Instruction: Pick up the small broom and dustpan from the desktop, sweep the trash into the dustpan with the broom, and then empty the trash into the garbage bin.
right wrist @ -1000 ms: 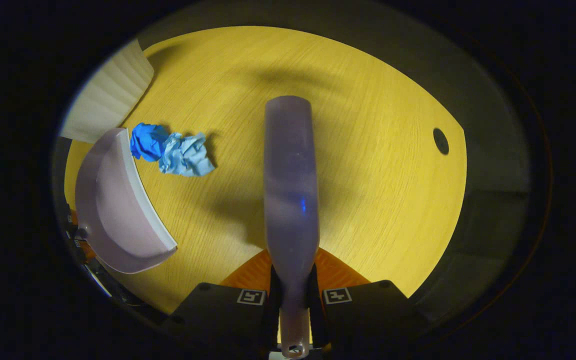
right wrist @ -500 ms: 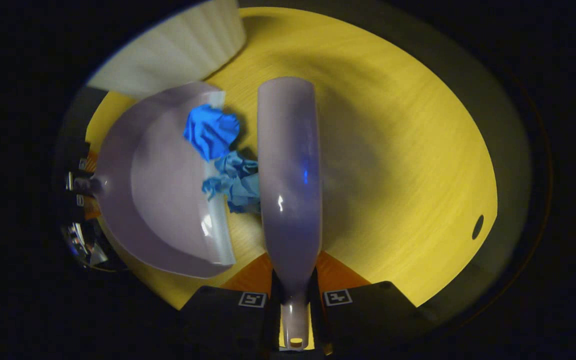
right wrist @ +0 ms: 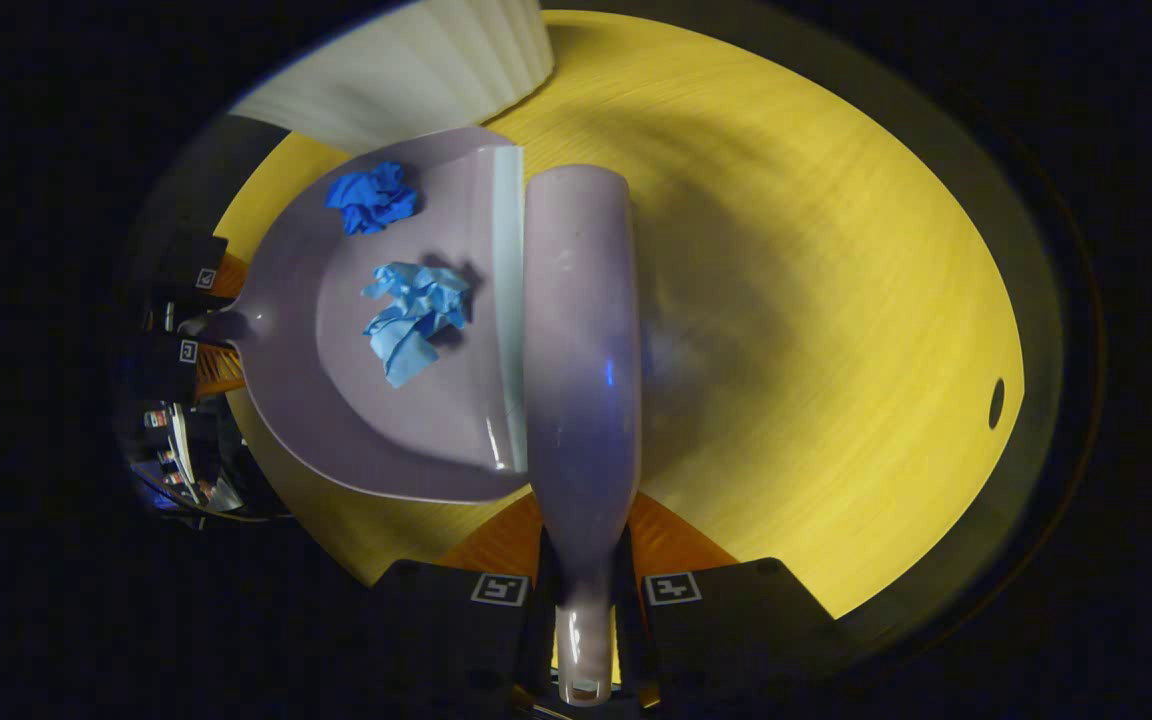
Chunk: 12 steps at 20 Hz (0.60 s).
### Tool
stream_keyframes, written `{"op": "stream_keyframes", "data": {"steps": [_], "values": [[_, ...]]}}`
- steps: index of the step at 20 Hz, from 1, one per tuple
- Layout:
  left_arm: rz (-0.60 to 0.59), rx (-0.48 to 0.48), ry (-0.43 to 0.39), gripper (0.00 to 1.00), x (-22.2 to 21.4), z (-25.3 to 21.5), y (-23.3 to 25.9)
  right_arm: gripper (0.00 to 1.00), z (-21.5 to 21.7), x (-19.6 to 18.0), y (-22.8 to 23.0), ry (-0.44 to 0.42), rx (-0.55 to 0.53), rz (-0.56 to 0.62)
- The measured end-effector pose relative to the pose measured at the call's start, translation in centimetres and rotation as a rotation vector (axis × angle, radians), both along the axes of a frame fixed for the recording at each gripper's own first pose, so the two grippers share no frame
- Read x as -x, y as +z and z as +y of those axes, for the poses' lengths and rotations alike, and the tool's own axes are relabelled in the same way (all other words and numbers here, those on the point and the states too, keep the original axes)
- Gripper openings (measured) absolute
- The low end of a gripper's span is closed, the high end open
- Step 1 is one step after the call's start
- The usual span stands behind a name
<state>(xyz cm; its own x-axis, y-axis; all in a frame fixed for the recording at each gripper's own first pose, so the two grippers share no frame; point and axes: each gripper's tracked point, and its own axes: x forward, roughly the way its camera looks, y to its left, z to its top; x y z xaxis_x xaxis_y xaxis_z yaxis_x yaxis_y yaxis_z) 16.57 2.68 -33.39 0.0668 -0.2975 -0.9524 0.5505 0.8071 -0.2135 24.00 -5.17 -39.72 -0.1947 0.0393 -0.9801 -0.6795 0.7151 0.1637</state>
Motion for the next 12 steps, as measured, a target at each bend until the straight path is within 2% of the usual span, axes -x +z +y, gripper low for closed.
{"op": "stream_keyframes", "data": {"steps": [6, 8, 12], "values": [[-0.059, 0.037, 0.017, 0.29, -0.3, 0.5, 0.6, 0.28, -4.9, -2.5, -0.9, -0.159, 0.013, -0.047], [-0.089, 0.030, 0.018, 0.29, -0.1, 0.9, 2.0, 0.28, -6.7, -2.8, -1.7, -0.181, 0.016, -0.062], [-0.132, 0.094, 0.013, 0.28, 0.3, 2.1, 5.9, 0.28, -8.1, -1.8, -2.5, -0.175, 0.014, -0.064]]}}
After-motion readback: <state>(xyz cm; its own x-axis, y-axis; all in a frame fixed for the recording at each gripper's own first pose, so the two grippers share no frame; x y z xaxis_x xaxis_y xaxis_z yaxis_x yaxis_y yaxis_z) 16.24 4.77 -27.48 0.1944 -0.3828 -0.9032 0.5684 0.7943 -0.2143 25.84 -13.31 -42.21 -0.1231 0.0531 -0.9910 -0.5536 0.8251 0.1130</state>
